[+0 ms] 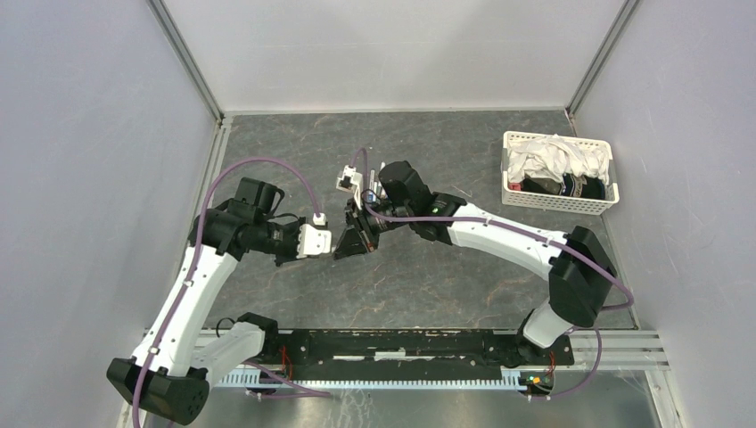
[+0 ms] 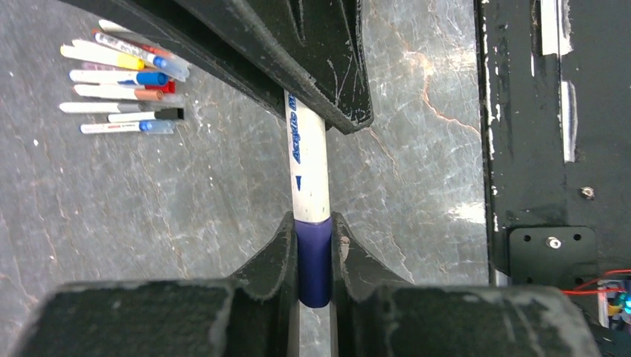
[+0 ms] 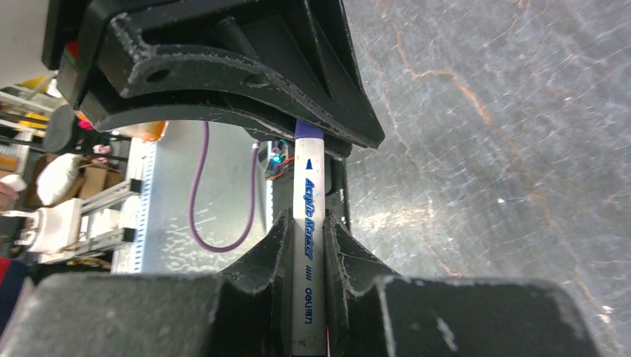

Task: Open the pen caps
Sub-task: Open the pen cap from the pen, then place the pen at the center of the board, then place the pen cap at the center of the board.

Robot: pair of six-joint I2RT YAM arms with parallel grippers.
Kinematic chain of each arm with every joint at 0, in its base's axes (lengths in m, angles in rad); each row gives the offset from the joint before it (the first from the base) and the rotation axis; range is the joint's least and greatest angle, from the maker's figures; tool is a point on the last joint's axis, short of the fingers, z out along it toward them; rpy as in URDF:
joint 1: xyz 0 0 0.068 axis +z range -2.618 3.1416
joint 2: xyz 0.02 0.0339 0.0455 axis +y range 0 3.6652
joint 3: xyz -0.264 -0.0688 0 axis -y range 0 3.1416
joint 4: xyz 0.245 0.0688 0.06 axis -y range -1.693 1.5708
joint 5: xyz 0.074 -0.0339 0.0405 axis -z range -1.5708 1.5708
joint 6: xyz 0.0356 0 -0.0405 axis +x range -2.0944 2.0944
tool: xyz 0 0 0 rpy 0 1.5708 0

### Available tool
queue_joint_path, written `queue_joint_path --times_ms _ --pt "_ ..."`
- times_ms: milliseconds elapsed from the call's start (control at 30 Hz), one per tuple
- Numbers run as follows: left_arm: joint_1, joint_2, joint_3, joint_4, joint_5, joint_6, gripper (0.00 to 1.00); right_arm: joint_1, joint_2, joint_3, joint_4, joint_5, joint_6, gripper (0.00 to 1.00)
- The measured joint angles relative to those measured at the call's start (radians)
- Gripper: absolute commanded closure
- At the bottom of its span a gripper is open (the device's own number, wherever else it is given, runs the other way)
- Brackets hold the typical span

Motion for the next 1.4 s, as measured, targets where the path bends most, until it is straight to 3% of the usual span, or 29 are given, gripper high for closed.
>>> queue_joint_path --times_ms 267,433,633,767,1133,1333,1400 --pt "-0.047 0.07 -0.02 0.127 0.056 0.038 0.98 -0.027 -0.145 -0.192 0.107 0.111 -0.115 1.0" --pt "0.021 0.085 -0.043 0.101 -0.209 0.067 0.98 -0.129 -0.271 -0.366 -0.119 0.135 -0.172 1.0" --pt "0.021 0.124 -0.083 0.139 -0.325 0.068 0.98 -0.145 -0.29 -0.419 -0.263 0.215 -0.196 1.0" --pt "0.02 0.17 -0.1 0.222 -0.304 -0.041 0.97 -0.184 -0.356 -0.454 -0.255 0.375 -0.172 1.0" --pt "0.019 0.461 -0.188 0.57 -0.341 -0.459 0.91 -0.346 -0.565 -0.761 -0.172 0.899 0.002 1.0" --pt "0.019 0.517 -0.233 0.707 -0.411 -0.559 0.84 -0.412 -0.587 -0.823 -0.143 1.025 0.047 1.0" --pt "0.02 0.526 -0.255 0.749 -0.431 -0.571 0.77 -0.432 -0.583 -0.83 -0.132 1.047 0.051 0.97"
